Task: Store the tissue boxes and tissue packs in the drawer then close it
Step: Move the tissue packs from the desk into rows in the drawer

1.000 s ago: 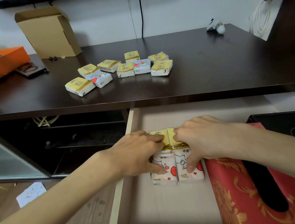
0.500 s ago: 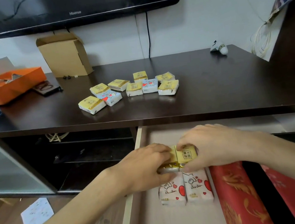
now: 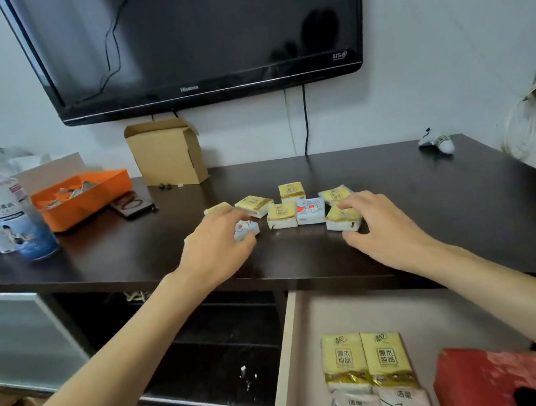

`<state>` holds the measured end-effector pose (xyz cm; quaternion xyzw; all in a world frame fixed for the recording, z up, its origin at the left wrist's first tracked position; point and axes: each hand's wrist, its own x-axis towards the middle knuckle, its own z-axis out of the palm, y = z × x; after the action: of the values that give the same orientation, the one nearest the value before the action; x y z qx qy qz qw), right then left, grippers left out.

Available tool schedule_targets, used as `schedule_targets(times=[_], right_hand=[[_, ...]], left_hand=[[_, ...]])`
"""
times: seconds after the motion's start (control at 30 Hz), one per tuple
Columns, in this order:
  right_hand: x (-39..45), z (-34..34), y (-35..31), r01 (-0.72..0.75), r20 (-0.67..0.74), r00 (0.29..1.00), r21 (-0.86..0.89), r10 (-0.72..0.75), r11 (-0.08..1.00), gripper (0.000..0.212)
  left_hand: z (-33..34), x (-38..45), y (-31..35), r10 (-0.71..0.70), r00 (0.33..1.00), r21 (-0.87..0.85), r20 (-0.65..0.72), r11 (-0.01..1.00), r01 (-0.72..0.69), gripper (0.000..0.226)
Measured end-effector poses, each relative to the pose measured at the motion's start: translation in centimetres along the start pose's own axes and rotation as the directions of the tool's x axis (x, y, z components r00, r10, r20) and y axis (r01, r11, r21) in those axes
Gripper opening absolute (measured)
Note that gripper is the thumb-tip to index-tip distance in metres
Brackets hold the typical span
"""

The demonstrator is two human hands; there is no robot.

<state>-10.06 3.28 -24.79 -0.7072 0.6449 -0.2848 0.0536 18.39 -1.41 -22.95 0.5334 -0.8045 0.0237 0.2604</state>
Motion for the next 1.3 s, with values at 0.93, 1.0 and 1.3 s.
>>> schedule_targets(times=[0.93, 1.0, 1.3], right_hand=[[-3.6, -3.3, -0.3, 0.008, 0.291, 0.957, 0.022, -0.014, 1.000, 0.023], [-4.3, -3.5, -0.6, 0.011, 0.281, 0.960, 0.049, -0.024, 0.999, 0.030], [-10.6, -4.7, -2.3, 0.066, 0.310, 0.945, 0.116, -0.099, 0.991, 0.070]], left_hand=[[-3.3, -5.1, 1.6, -0.036, 0.925, -0.167, 0.378, 0.980, 0.106, 0.034], [-3.5, -6.2, 2.8, 0.020, 0.932, -0.209, 0.361, 0.976, 0.060, 0.037], [-3.0, -10.9, 7.5, 0.219, 0.845, -0.356, 0.488, 0.934, -0.036, 0.043]])
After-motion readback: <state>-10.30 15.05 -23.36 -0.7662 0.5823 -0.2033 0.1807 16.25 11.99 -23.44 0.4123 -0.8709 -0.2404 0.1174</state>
